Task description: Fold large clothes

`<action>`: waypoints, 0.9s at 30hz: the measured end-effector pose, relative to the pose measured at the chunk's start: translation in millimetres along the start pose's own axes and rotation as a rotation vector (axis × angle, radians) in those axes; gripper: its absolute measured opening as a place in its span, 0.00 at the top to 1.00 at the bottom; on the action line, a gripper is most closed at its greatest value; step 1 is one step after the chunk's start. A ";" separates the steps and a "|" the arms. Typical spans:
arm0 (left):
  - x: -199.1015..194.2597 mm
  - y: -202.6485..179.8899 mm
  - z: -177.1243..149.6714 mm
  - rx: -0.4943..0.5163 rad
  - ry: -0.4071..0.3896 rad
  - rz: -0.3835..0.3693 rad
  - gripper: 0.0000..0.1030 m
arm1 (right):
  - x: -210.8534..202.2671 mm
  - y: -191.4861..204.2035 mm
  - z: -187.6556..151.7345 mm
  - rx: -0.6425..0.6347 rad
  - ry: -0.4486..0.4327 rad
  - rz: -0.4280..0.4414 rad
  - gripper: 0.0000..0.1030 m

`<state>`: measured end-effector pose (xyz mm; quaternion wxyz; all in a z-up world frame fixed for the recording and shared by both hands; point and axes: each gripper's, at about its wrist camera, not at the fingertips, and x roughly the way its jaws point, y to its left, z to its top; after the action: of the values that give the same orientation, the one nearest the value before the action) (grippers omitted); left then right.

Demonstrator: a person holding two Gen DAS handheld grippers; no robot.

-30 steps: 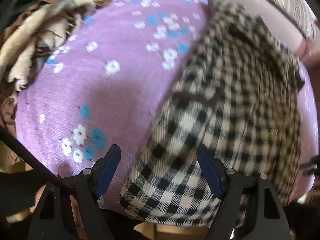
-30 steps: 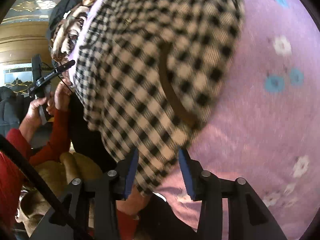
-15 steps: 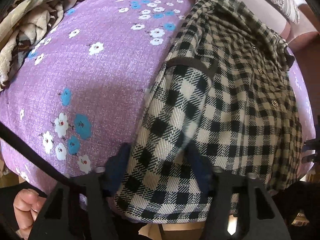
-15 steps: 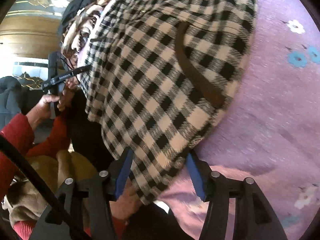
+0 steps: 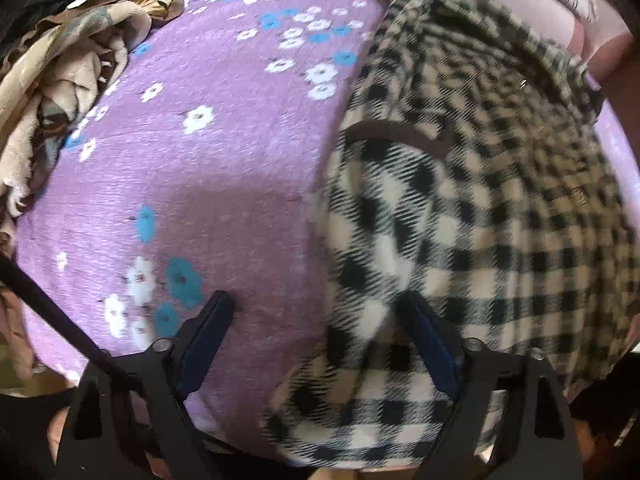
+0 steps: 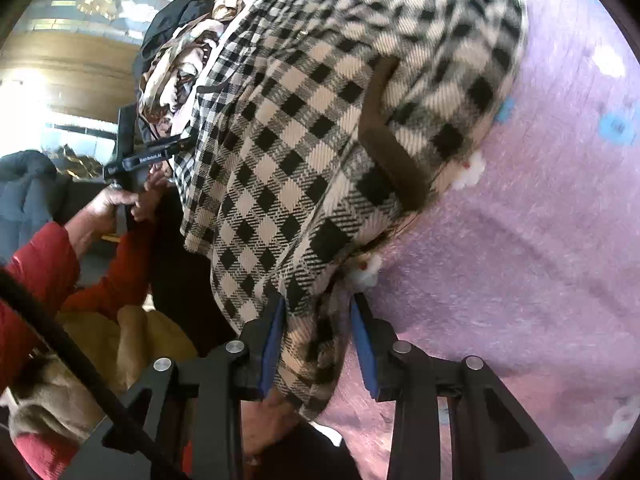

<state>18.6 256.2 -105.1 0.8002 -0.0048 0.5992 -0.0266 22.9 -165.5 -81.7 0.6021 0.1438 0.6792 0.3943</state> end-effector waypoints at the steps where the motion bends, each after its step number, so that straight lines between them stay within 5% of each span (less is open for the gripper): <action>1: -0.5 -2.6 -2.7 -0.003 -0.013 -0.014 0.37 | 5.2 2.0 3.1 -0.002 -0.009 0.018 0.62; 3: -2.6 -12.2 -5.8 0.000 -0.037 -0.034 0.67 | 16.7 14.4 10.4 -0.050 -0.016 0.026 0.61; 4: -3.9 -14.8 -7.3 -0.008 -0.045 -0.050 0.74 | 22.8 21.7 12.9 -0.086 -0.020 0.019 0.63; 5: -4.6 -18.1 -8.2 -0.014 -0.051 -0.053 0.83 | 28.6 30.1 16.0 -0.133 -0.017 0.000 0.69; 6: -4.8 -23.1 -6.6 -0.020 -0.053 -0.055 0.92 | 30.9 35.9 18.3 -0.167 -0.018 -0.013 0.91; 27: -51.6 -31.6 17.7 -0.097 -0.097 -0.192 0.94 | -67.3 57.1 38.5 -0.107 -0.071 0.230 0.92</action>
<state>19.9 226.7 -49.4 0.8209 -0.1019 0.5571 -0.0738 58.5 -159.7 7.6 0.5831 0.2023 0.6147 0.4911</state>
